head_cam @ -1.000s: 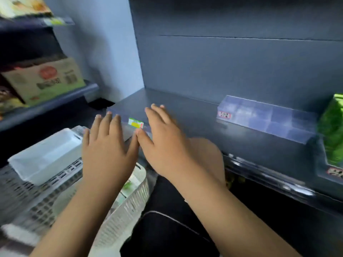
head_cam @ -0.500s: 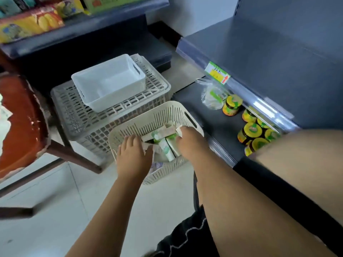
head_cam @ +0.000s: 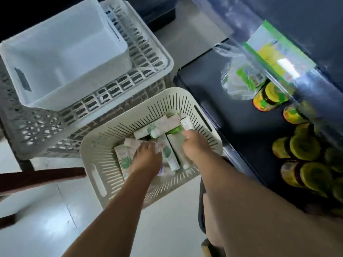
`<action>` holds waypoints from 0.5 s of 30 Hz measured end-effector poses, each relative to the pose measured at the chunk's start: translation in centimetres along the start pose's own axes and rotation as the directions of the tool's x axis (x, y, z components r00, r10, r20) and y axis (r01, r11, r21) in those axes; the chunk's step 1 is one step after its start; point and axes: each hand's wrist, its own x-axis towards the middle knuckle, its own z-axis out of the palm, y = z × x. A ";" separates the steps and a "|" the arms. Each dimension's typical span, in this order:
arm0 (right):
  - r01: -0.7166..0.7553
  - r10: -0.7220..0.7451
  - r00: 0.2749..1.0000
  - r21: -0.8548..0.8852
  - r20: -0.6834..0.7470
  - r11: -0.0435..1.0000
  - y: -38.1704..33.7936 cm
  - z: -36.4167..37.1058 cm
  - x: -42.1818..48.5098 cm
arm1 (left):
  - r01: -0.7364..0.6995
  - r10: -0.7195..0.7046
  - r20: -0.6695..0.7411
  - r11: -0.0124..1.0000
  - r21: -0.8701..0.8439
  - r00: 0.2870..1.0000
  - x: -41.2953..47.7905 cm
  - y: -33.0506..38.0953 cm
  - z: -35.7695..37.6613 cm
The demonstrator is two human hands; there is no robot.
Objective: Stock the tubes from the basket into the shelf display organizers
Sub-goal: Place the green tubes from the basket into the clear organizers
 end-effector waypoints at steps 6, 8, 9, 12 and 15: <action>-0.143 0.152 0.988 -0.170 0.037 0.975 0.9 2.9 4.4 | -0.004 0.025 -0.167 0.992 0.125 0.986 3.6 0.9 3.0; -0.183 0.192 0.981 -0.194 0.031 0.964 0.2 4.4 4.4 | -0.010 0.038 -0.239 0.993 0.117 0.970 3.5 0.8 4.1; -0.202 0.213 0.976 -0.203 0.034 0.958 -0.1 5.1 4.5 | -0.013 0.044 -0.247 0.992 0.126 0.968 3.5 0.6 4.7; -0.276 0.278 0.960 -0.188 -0.012 0.943 -0.7 7.0 5.0 | 0.018 0.015 -0.273 0.993 0.117 0.962 3.9 0.5 5.5; -0.269 0.263 0.963 -0.185 -0.056 0.945 -0.4 9.5 5.3 | 0.035 -0.007 -0.340 0.996 0.079 0.941 5.3 0.7 5.0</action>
